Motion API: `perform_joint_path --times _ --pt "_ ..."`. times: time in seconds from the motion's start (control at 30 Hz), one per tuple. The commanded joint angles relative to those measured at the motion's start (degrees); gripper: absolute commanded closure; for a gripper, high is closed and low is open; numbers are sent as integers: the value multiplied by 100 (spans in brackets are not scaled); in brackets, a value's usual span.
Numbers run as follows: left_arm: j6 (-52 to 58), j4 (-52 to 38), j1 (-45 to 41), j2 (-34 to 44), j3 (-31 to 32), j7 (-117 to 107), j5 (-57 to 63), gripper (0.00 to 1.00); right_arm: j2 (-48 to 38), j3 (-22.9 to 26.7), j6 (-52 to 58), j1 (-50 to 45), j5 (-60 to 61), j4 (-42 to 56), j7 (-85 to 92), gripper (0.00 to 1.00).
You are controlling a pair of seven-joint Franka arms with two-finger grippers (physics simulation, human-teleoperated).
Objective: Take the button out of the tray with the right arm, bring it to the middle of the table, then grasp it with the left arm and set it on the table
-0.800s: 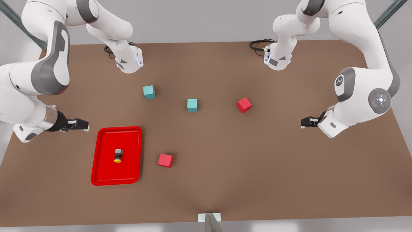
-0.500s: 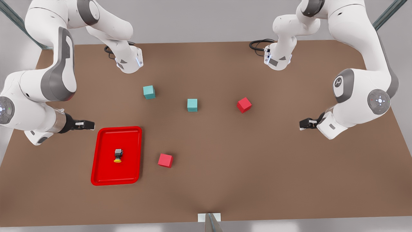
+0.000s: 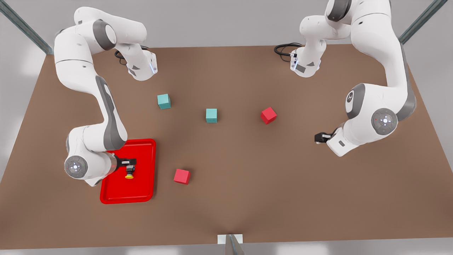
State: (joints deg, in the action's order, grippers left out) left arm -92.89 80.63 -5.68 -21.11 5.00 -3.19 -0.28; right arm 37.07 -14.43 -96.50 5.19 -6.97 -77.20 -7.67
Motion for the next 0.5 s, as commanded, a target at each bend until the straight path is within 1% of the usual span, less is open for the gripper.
perform_joint_path --times 0.0,0.1,0.13,0.17,0.27,0.33,0.4,0.47 --pt "-19 -4 -12 -24 9 -261 20 0 28 -7 -1275 -9 -85 -243 -859 0" --pt "43 5 -39 -16 9 -261 20 0 116 -7 -1328 79 -67 -287 -780 0" --pt "-1 5 -39 -16 1 -261 20 0 125 -16 -1539 202 -76 -480 -754 0" --pt "-10 5 -39 -24 1 -261 20 0 177 -8 -1513 211 -67 -498 -473 0" --pt "8 5 -56 -33 1 -270 20 0 160 -16 -1978 457 -207 -1201 -165 0" --pt "-10 23 -65 -51 1 -279 20 0 177 -473 -2145 852 -612 -1526 -174 0" --pt "-19 32 -65 -60 9 -279 11 0 204 -526 -2514 843 -674 -1693 -209 0" --pt "-27 5 -65 -86 1 -279 11 0 256 -588 -2611 861 -919 -1781 -226 0"
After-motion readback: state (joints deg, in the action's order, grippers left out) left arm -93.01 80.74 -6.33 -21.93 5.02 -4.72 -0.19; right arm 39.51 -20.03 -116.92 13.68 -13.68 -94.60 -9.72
